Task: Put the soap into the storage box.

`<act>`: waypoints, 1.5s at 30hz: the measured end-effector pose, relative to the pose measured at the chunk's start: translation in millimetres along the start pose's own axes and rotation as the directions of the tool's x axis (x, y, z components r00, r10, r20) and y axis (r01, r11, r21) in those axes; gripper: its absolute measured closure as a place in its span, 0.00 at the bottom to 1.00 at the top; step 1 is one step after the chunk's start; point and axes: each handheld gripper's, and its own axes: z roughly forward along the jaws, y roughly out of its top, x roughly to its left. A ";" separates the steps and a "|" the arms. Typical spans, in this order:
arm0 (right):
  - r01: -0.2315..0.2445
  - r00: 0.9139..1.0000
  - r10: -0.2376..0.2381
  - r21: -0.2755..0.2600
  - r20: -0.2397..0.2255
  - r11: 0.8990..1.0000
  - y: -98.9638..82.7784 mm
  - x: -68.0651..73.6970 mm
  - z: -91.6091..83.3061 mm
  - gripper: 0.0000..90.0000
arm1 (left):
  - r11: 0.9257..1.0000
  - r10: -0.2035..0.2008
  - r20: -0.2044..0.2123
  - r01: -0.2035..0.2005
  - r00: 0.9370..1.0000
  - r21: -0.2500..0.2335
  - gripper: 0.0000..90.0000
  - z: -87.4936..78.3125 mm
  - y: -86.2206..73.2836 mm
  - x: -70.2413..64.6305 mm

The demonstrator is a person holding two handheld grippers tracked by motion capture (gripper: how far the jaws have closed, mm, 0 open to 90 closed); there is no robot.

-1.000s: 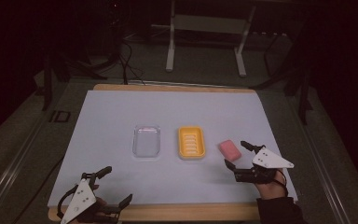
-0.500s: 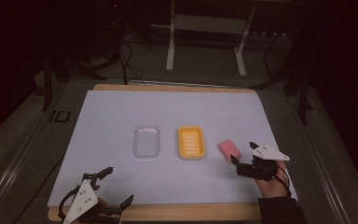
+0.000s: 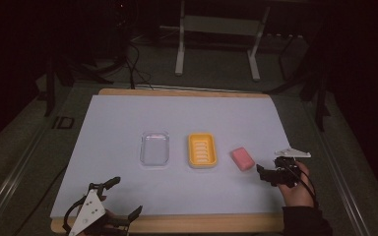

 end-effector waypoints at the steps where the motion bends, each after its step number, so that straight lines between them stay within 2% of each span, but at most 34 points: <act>1: 0.000 1.000 0.000 0.000 0.000 1.000 0.0 0.0 0.0 0.16 | 1.000 0.000 0.000 0.000 1.000 0.000 0.01 0.0 0.0 0.0; 2: 0.004 1.000 -0.004 0.015 0.005 1.000 0.6 -1.2 0.2 0.16 | 1.000 0.000 0.000 0.000 1.000 0.000 0.01 0.0 0.0 0.0; 3: -0.003 1.000 0.003 0.062 0.006 0.998 1.1 -2.7 1.1 0.16 | 1.000 0.000 -0.004 0.000 1.000 0.003 0.01 -0.1 -0.1 -0.5; 5: -0.009 1.000 0.009 0.121 0.000 0.993 1.0 -3.6 3.7 0.17 | 1.000 0.003 -0.007 -0.003 1.000 0.006 0.01 0.0 -0.2 -0.7; 8: -0.042 0.999 0.048 0.188 -0.025 0.981 0.3 -4.2 5.7 0.19 | 1.000 0.006 -0.010 -0.006 1.000 0.012 0.01 0.2 -0.4 -0.6; 11: -0.048 0.997 0.061 0.248 -0.042 0.968 1.0 -4.6 5.0 0.19 | 1.000 0.008 -0.011 -0.008 1.000 0.014 0.01 0.2 -0.4 -0.8; 15: -0.037 0.995 0.069 0.356 -0.078 0.934 1.9 -6.9 4.9 0.17 | 1.000 0.012 -0.010 -0.012 1.000 0.017 0.01 0.1 -0.5 -1.3; 18: -0.033 0.993 0.076 0.416 -0.088 0.909 0.5 -9.3 5.7 0.17 | 1.000 0.014 -0.011 -0.014 1.000 0.019 0.01 0.2 -0.5 -1.3; 23: -0.020 0.992 0.078 0.478 -0.102 0.878 -1.5 -11.2 6.4 0.18 | 1.000 0.016 -0.013 -0.016 1.000 0.021 0.01 0.2 -0.6 -1.4; 25: -0.005 0.991 0.073 0.518 -0.110 0.855 -2.1 -10.4 7.0 0.18 | 1.000 0.019 -0.015 -0.019 1.000 0.025 0.01 0.6 -0.7 -1.6; 32: 0.052 0.988 0.047 0.607 -0.146 0.793 -2.3 -7.3 9.3 0.19 | 0.999 0.024 -0.016 -0.023 1.000 0.030 0.01 0.8 -0.9 -1.8; 36: 0.085 0.983 0.041 0.643 -0.179 0.761 -1.0 -5.6 8.9 0.19 | 0.999 0.027 -0.016 -0.027 1.000 0.035 0.01 1.2 -1.1 -2.1; 37: 0.085 0.983 0.041 0.643 -0.179 0.761 -1.0 -5.6 8.9 0.19 | 0.999 0.027 -0.016 -0.027 1.000 0.035 0.01 1.2 -1.1 -2.1; 38: 0.093 0.982 0.037 0.652 -0.183 0.753 -1.0 -5.2 8.9 0.19 | 0.999 0.027 -0.016 -0.027 1.000 0.035 0.01 1.2 -1.1 -2.1; 39: 0.109 0.982 0.025 0.666 -0.189 0.738 -0.7 -4.3 8.8 0.19 | 0.999 0.029 -0.016 -0.028 0.999 0.037 0.01 1.2 -1.0 -2.3; 40: 0.109 0.982 0.025 0.666 -0.189 0.738 -0.7 -4.3 8.8 0.19 | 0.999 0.029 -0.016 -0.028 0.999 0.037 0.01 1.2 -1.0 -2.3; 41: 0.118 0.981 0.021 0.671 -0.195 0.732 -0.3 -3.5 8.5 0.19 | 0.999 0.029 -0.016 -0.028 0.999 0.037 0.01 1.2 -1.0 -2.3; 42: 0.118 0.981 0.021 0.671 -0.195 0.732 -0.3 -3.5 8.5 0.19 | 0.999 0.029 -0.016 -0.028 0.999 0.037 0.01 1.2 -1.0 -2.3; 43: 0.130 0.979 0.013 0.677 -0.201 0.725 0.5 -2.4 7.9 0.19 | 0.999 0.029 -0.017 -0.028 0.999 0.037 0.01 1.1 -1.1 -2.3; 45: 0.147 0.978 -0.001 0.678 -0.211 0.721 1.7 -0.8 7.4 0.20 | 0.999 0.029 -0.017 -0.029 0.999 0.037 0.01 1.2 -1.0 -2.2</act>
